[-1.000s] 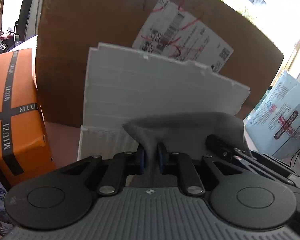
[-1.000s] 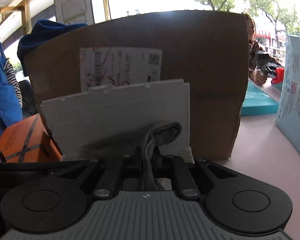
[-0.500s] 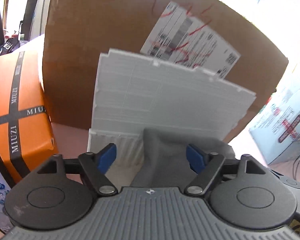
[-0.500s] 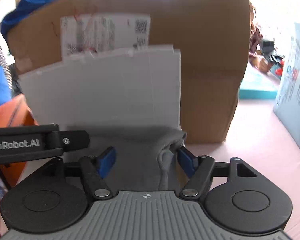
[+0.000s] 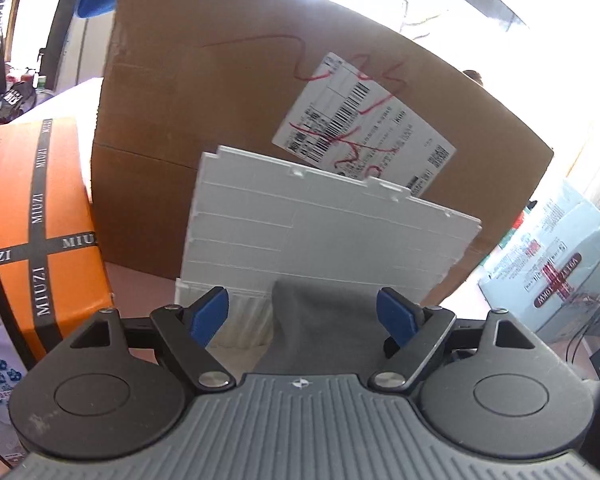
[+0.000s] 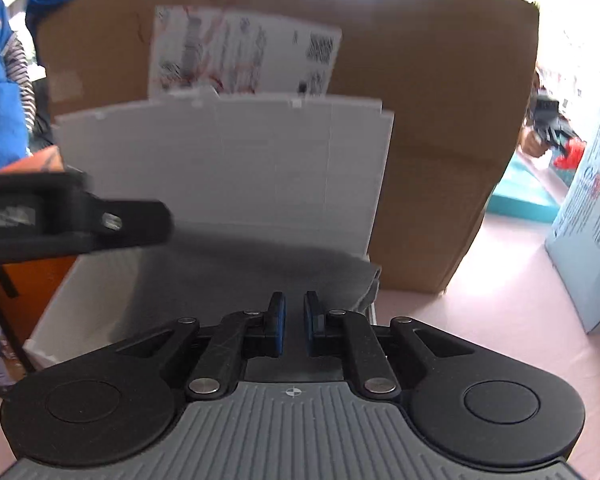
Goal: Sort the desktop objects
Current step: 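Lower the grey cloth into the white box and open the right gripper, then tuck the grey cloth down inside the white box with the right gripper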
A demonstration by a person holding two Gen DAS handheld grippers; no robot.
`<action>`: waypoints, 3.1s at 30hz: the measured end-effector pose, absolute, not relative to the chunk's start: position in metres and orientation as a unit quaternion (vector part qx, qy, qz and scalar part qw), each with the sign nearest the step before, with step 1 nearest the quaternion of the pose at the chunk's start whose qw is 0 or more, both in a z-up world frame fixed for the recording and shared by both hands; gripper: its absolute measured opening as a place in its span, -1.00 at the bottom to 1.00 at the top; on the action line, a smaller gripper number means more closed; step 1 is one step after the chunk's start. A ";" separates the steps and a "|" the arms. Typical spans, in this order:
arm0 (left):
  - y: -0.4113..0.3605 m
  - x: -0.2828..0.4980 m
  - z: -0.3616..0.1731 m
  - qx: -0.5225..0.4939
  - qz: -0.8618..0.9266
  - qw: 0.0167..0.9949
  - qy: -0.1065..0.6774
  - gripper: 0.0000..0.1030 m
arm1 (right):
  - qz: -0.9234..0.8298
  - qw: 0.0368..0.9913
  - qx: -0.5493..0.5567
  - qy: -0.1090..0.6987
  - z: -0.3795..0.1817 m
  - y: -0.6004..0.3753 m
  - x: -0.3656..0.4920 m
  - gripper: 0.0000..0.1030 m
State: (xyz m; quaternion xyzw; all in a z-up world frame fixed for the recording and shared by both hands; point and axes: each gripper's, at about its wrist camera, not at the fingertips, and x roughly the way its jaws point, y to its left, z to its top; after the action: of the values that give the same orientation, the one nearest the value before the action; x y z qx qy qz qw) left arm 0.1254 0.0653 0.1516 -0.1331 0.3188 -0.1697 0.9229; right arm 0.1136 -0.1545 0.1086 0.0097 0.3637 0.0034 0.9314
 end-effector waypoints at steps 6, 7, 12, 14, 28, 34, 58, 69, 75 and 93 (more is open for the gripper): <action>0.074 0.126 0.153 -0.152 -0.157 0.925 0.310 0.55 | 0.006 0.910 -0.032 0.414 0.091 -0.146 0.134 -0.83; 0.075 0.125 0.154 -0.153 -0.154 0.926 0.308 0.55 | 0.009 0.907 -0.044 0.418 0.090 -0.143 0.135 -0.83; 0.076 0.122 0.158 -0.151 -0.157 0.929 0.299 0.55 | 0.018 0.905 -0.052 0.422 0.091 -0.141 0.132 -0.78; 0.073 0.123 0.157 -0.143 -0.167 0.928 0.301 0.55 | 0.026 0.912 -0.028 0.408 0.097 -0.147 0.125 -0.67; 0.065 0.118 0.159 -0.130 -0.179 0.929 0.296 0.55 | 0.070 0.887 0.007 0.456 0.105 -0.151 0.105 -0.59; 0.062 0.119 0.158 -0.126 -0.187 0.928 0.297 0.56 | 0.095 0.904 0.037 0.416 0.109 -0.154 0.092 -0.16; 0.060 0.133 0.139 -0.075 -0.089 0.946 0.302 0.73 | -0.016 0.981 0.104 0.166 0.062 -0.235 0.042 -0.15; 0.050 0.135 0.130 -0.047 -0.087 0.943 0.317 0.73 | 0.033 0.975 0.086 0.204 0.057 -0.227 0.040 -0.71; 0.050 0.132 0.134 -0.042 -0.092 0.943 0.317 0.73 | -0.003 0.979 0.030 0.204 0.060 -0.213 0.029 -0.85; 0.011 0.114 0.126 0.021 -0.173 0.922 0.347 0.43 | -0.074 0.975 0.022 0.207 0.057 -0.263 -0.018 -0.83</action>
State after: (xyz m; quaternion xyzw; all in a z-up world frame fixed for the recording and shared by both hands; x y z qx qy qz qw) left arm 0.1144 0.0112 0.1261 0.0214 0.3471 -0.1729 0.9215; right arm -0.0181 -0.2635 0.0566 0.0219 0.2074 -0.0740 0.9752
